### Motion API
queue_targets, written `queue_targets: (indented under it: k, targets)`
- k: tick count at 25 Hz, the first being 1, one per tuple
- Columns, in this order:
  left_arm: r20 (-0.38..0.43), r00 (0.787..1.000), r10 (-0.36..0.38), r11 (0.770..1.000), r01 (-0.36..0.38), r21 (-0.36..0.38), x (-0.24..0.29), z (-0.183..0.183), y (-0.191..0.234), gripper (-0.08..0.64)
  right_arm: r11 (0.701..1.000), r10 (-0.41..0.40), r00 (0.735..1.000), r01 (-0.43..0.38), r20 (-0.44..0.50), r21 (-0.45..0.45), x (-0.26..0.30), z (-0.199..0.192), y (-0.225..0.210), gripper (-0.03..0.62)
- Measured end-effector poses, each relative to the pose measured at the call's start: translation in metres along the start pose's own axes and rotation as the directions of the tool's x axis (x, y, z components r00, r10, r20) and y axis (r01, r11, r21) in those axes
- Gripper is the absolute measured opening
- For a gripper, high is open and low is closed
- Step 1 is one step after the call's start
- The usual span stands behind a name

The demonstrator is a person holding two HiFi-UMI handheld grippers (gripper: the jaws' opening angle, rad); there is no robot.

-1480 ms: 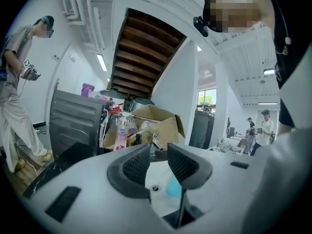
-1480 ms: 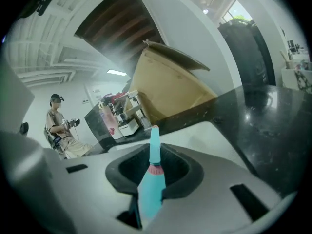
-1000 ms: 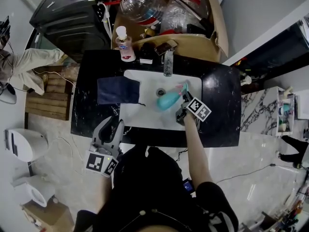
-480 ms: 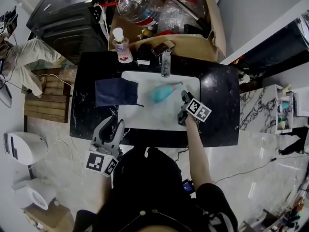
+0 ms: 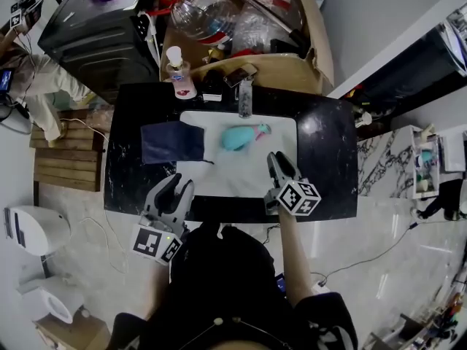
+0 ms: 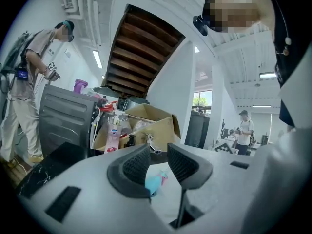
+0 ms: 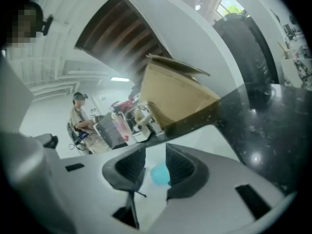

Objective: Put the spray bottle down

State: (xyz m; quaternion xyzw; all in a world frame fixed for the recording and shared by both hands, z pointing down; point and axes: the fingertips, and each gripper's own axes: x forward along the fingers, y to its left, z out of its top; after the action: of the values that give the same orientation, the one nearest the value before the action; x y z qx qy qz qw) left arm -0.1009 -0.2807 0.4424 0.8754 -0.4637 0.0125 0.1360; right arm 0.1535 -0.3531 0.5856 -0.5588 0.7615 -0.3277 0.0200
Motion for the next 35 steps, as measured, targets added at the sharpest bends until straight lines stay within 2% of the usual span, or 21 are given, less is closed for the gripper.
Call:
queue_targets:
  k: [3,7,9,11,14,22,35]
  targets:
    - [0.015,1.000,-0.024,1.000,0.024,0.005,0.005,0.003,-0.006,0.115,0.996,0.052,0.996,-0.047,0.070,-0.071,-0.045,0.010,0.047,0.109]
    - [0.023,0.998,-0.052,0.999,0.052,0.008,0.010,0.004,-0.014,0.114,0.982,0.057,0.991,-0.035,0.118,-0.185,-0.089,0.015,0.087,0.071]
    - [0.021,0.997,-0.070,0.998,0.069,0.011,0.012,0.004,-0.019,0.115,0.971,0.068,0.989,-0.035,0.132,-0.236,-0.100,0.020,0.100,0.056]
    - [0.026,0.996,-0.088,0.996,0.088,0.016,0.015,0.006,-0.024,0.115,0.958,0.081,0.985,-0.034,0.155,-0.283,-0.105,0.029,0.108,0.003]
    - [0.039,0.993,-0.109,0.994,0.108,0.023,0.017,0.008,-0.031,0.114,0.941,0.088,0.979,-0.021,0.185,-0.337,-0.108,0.041,0.114,0.003]
    - [0.051,0.989,-0.136,0.990,0.135,0.029,0.018,0.012,-0.037,0.101,0.929,0.089,0.971,0.000,0.224,-0.369,-0.115,0.056,0.121,0.003]
    - [0.060,0.989,-0.133,0.991,0.132,0.031,0.017,0.015,-0.036,0.086,0.921,0.084,0.969,0.014,0.232,-0.390,-0.114,0.063,0.123,0.003]
